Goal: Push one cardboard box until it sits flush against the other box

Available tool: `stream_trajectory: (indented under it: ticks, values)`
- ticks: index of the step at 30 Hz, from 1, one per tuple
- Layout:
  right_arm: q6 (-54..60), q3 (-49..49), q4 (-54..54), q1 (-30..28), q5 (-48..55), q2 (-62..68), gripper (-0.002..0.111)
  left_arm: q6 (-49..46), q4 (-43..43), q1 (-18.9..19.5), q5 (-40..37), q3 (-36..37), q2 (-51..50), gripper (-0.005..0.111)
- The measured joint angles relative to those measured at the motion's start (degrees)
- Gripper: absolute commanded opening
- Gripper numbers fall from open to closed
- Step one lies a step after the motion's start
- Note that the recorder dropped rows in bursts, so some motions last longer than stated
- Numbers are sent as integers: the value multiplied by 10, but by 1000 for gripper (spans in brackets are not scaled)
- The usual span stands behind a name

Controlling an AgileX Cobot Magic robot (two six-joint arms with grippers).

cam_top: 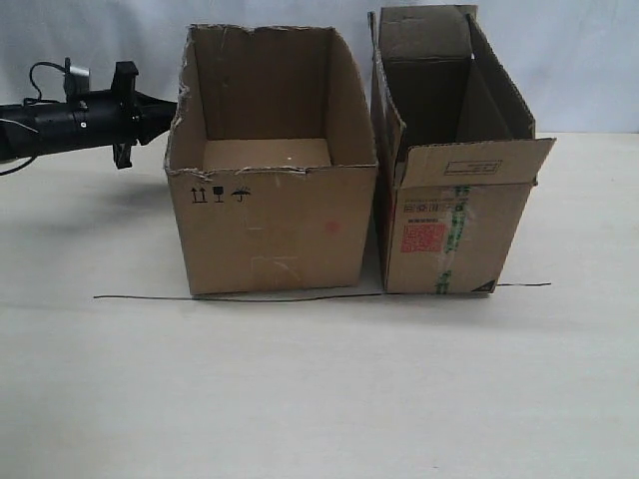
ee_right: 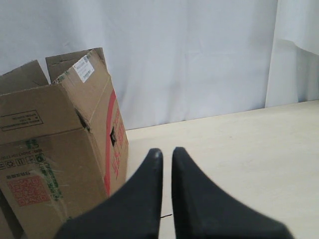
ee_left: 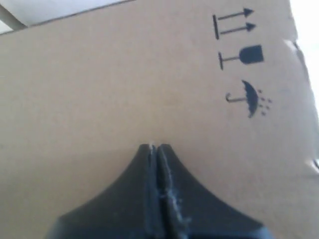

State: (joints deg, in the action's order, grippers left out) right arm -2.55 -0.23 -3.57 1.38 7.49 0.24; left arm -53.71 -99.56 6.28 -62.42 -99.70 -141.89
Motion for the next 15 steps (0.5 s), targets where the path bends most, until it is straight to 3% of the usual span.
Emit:
stream_trajectory:
  ticks: [15]
  values:
    - [0, 0, 0, 0, 0, 0, 5, 1, 0, -27, -27, 0, 0, 0]
